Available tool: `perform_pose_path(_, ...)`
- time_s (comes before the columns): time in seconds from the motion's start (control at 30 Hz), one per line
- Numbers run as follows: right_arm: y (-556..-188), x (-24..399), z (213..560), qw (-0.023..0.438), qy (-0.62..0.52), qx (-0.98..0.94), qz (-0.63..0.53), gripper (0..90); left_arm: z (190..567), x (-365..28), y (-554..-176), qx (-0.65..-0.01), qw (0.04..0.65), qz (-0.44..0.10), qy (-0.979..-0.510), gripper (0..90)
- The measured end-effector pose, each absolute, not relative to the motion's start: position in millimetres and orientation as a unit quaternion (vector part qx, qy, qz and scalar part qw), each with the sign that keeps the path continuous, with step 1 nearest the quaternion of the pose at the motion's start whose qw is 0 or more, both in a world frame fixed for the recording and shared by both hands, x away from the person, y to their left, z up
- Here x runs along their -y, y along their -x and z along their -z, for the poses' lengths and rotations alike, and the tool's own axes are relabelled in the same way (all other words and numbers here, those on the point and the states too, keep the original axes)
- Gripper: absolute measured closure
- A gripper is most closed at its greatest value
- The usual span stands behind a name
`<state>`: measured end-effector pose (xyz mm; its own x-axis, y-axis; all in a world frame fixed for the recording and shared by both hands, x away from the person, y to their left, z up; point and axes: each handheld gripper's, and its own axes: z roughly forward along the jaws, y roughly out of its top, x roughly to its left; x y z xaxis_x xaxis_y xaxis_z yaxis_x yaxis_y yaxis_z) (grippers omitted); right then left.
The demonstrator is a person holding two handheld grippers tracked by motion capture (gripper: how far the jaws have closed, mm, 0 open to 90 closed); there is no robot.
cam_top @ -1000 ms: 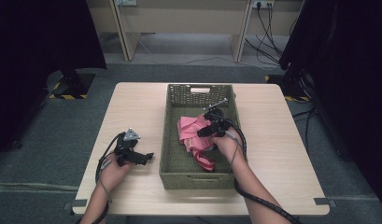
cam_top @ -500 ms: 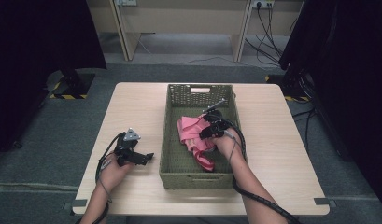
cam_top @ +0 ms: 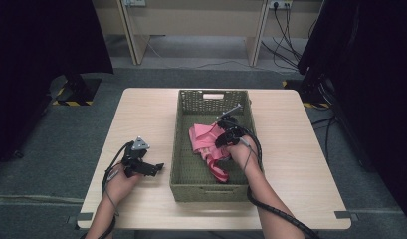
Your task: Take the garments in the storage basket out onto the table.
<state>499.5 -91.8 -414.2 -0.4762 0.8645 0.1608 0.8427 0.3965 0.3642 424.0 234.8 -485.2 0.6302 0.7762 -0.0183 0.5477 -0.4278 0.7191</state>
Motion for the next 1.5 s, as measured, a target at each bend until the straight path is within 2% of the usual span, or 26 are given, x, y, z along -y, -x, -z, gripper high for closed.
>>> perform_pose_path(0.67, -492, 95, 395, 0.055, -0.491, -0.834, -0.246, 76.0, 485, -235, -424, -0.399, 0.356, -0.16, -0.83, 0.0)
perform_pose_path(1.2, -477, 118, 368, 0.079, -0.47, -0.82, -0.317, 76.2, 485, -235, -424, -0.399, 0.356, -0.16, -0.83, 0.0)
perform_pose_path(1.5, -469, 122, 365, 0.091, -0.454, -0.817, -0.343, 76.1, 485, -235, -424, -0.399, 0.356, -0.16, -0.83, 0.0)
